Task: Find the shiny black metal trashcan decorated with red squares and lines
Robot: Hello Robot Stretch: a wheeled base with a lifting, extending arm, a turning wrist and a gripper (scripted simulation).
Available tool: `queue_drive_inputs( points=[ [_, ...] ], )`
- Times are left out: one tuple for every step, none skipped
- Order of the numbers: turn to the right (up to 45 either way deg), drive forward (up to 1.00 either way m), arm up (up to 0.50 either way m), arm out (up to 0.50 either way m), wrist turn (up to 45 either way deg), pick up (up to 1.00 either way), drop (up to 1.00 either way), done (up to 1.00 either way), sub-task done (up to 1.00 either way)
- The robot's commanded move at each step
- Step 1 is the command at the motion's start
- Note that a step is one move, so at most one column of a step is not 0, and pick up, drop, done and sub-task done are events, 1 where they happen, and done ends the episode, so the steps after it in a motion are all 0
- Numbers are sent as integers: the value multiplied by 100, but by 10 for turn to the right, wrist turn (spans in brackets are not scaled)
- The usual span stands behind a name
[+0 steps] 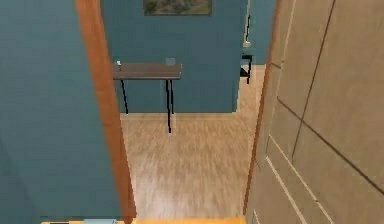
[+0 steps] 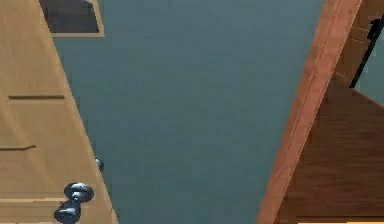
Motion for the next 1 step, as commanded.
queue_drive_inputs(
  points=[
    [0,40,0,0,0,0,0,0,0]
  ],
)
